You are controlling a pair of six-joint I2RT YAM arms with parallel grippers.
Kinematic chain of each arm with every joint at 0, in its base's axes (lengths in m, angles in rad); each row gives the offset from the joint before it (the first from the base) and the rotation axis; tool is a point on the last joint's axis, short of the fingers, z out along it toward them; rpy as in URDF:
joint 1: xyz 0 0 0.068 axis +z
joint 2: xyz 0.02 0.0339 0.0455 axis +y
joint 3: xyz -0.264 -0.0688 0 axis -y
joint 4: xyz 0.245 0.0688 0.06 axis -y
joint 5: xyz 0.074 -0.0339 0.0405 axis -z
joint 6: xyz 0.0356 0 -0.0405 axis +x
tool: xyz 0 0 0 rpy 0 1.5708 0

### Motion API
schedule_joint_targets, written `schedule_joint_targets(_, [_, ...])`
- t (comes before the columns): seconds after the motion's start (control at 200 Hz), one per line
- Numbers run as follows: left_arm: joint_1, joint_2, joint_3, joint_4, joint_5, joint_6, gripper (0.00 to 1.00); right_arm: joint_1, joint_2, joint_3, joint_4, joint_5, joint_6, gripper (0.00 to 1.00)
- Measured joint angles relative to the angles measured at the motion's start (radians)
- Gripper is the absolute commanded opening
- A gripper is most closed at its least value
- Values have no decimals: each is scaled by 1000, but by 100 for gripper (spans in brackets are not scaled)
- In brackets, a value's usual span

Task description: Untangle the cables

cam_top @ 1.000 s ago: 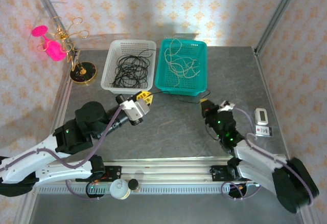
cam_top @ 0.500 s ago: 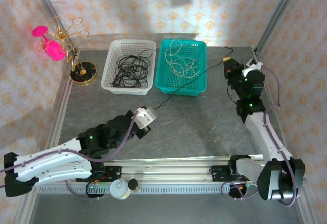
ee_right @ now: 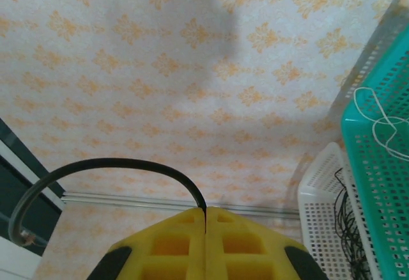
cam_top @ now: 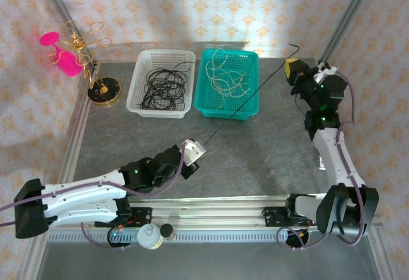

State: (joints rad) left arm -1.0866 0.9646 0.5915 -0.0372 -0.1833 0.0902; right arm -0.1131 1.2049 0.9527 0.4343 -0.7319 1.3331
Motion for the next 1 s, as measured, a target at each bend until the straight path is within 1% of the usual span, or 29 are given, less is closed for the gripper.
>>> schedule_joint_targets(0.105, [0, 9, -1, 42, 12, -14, 0, -14, 29, 37, 9, -33, 48, 0])
schedule_joint_targets(0.21, [0, 9, -18, 74, 16, -21, 0, -19, 32, 47, -2, -35, 92, 0])
schedule_joint_targets(0.355, [0, 20, -61, 57, 21, -32, 0, -46, 26, 78, -26, 39, 188, 0])
schedule_joint_targets(0.44, [0, 32, -72, 50, 22, -37, 0, -54, 11, 58, 2, 79, 274, 0])
schedule_joint_targets(0.531, [0, 35, -72, 50, 22, -38, 0, -53, 4, 42, 15, 102, 307, 0])
schedule_joint_targets(0.626, [0, 35, -71, 47, 22, -37, 0, -53, 4, 58, -15, 106, 263, 0])
schedule_joint_targets(0.766, [0, 35, -33, 21, 18, -29, 0, -53, -10, 113, -100, 83, 102, 0])
schedule_joint_targets(0.886, [0, 35, 55, -21, -10, -9, 0, -53, -56, 125, -174, 62, -66, 18])
schedule_joint_targets(1.001, [0, 35, 198, -60, -54, 24, 0, -53, -106, 116, -250, 51, -218, 27])
